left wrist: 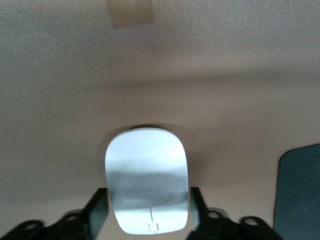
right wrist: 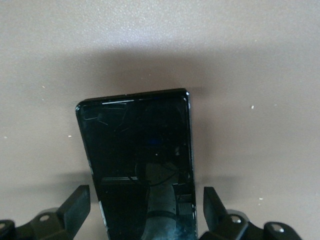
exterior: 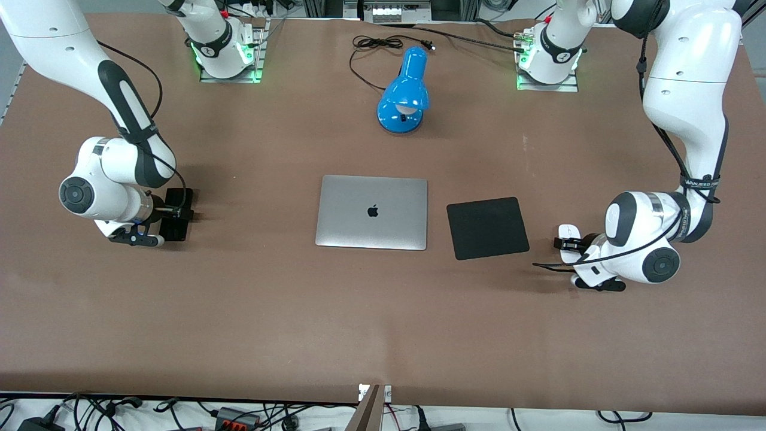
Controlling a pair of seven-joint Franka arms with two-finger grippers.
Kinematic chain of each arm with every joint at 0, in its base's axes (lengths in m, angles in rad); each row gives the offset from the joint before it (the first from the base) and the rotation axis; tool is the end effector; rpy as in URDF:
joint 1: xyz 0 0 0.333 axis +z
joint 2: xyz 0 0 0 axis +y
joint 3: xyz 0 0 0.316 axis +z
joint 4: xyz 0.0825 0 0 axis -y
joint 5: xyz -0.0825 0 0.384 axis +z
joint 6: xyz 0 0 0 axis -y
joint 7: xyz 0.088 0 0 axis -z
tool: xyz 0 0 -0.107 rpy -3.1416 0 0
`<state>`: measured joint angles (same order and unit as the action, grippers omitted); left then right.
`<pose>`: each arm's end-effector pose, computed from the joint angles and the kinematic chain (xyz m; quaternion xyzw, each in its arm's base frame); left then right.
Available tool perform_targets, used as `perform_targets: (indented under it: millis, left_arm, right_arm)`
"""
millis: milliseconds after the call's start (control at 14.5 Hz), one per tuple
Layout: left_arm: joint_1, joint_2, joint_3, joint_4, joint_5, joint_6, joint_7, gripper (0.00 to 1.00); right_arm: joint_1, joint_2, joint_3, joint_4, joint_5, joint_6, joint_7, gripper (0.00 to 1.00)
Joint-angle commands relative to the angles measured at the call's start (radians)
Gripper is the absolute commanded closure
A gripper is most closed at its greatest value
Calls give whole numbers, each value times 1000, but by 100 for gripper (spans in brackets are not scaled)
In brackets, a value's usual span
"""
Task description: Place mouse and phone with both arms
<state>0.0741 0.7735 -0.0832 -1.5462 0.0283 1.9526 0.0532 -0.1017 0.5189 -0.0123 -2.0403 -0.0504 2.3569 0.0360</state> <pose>0.6613 0.0020 0.1703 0.9828 -0.0319 -0.1807 0.0227 0.5694 -0.0659 0.1687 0.9932 -0.0545 -0.1016 0.0151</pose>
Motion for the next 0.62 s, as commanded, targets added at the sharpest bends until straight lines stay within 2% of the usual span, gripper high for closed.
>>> perform_targets:
  millis: [0, 345, 552]
  left_arm:
    - [4, 9, -3, 17, 4, 5, 30, 48]
    - [-10, -14, -4, 28, 4, -7, 22, 55]
    - [-23, -48, -87, 29, 2, -26, 1, 54]
  right_arm:
    - [-9, 15, 5, 3, -19, 13, 7, 0]
    - [-7, 21, 5, 6, -20, 13, -1, 0]
    - [-10, 29, 5, 9, -32, 13, -5, 0]
